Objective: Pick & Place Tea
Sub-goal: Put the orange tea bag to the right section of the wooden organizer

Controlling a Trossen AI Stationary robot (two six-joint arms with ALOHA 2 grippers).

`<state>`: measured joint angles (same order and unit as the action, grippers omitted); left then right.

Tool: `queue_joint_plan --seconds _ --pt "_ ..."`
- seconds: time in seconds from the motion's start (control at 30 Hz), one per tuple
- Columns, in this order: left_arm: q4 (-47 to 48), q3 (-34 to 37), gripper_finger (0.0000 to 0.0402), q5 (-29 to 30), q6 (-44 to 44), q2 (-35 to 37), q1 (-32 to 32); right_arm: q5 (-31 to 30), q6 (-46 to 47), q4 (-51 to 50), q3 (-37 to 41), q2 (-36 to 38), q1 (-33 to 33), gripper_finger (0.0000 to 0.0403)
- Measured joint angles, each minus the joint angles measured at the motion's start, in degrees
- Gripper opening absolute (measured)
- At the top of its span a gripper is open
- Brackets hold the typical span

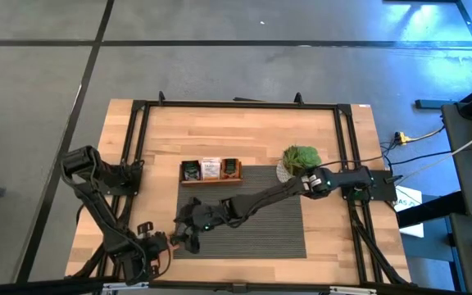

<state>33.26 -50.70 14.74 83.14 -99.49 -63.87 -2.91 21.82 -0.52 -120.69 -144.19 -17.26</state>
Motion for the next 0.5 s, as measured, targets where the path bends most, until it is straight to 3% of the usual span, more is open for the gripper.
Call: queue_joint_plan --seconds 0.13,0.3,0.5 --pt "0.0 0.1 0.0003 1.8 -0.1 -0.1 0.2 -1.8 8.5 -1.3 0.0 -1.5 -0.4 0.0298" --pt "-0.1 0.2 0.0003 4.3 0.2 -0.2 0.6 1.4 18.4 -2.4 -0.1 -3.4 0.8 0.0283" --pt "-0.2 0.3 0.0003 6.3 0.2 -0.4 1.2 4.4 23.1 -4.4 0.0 -5.0 0.9 0.0259"
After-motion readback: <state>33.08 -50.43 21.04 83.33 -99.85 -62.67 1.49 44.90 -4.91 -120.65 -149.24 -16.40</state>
